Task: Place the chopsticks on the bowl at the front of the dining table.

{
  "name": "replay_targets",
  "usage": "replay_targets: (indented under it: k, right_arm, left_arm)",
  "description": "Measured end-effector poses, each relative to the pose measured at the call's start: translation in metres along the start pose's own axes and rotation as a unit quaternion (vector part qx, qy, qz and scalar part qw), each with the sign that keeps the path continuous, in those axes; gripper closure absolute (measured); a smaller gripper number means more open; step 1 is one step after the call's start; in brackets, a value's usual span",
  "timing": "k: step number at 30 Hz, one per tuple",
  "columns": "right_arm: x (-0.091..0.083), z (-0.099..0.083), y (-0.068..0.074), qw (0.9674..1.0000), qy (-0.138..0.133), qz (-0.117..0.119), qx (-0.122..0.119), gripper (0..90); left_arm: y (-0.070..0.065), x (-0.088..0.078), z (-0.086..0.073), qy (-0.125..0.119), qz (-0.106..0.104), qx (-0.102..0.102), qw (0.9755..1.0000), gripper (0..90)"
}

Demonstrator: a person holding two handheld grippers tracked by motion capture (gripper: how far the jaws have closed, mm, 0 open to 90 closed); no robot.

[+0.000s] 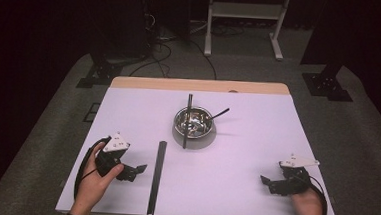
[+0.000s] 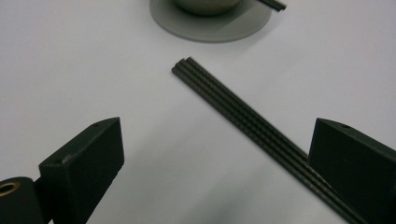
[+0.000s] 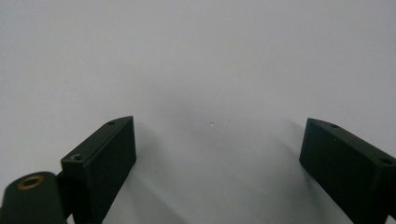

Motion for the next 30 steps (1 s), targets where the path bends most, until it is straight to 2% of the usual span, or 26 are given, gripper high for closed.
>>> replay_targets:
  k: [9, 13, 16, 26, 30]
  right_arm:
    - [0.000, 0.000, 0.000, 1.0000, 0.000, 0.000, -0.001, 9.3]
    - [0.000, 0.000, 0.000, 1.0000, 0.000, 0.000, -0.001, 9.3]
    - [0.000, 0.000, 0.000, 1.0000, 0.000, 0.000, -0.001, 9.3]
    - [0.000, 0.000, 0.000, 1.0000, 0.000, 0.000, -0.001, 9.3]
    - [0.000, 0.000, 0.000, 1.0000, 0.000, 0.000, -0.001, 9.3]
  left_arm:
    - [0.009, -0.002, -0.023, 0.020, 0.017, -0.013, 0.9996, 2.4]
    - [0.013, -0.001, -0.033, 0.033, 0.026, -0.018, 0.9989, 2.4]
    - [0.019, 0.001, -0.045, 0.054, 0.037, -0.023, 0.9976, 2.5]
    - [0.024, 0.004, -0.062, 0.082, 0.045, -0.031, 0.9951, 2.4]
    - [0.025, 0.004, -0.064, 0.076, 0.042, -0.040, 0.9955, 2.1]
Point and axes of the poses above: each handheld gripper's, and its own axes: x roughly forward along the jaws, z roughly out of its top, y roughly to its left, the point moved 7 cm from there along x, roughly forward along the jaws, and after that the axes turned 6 degrees about -y, right-handed, at the moved point
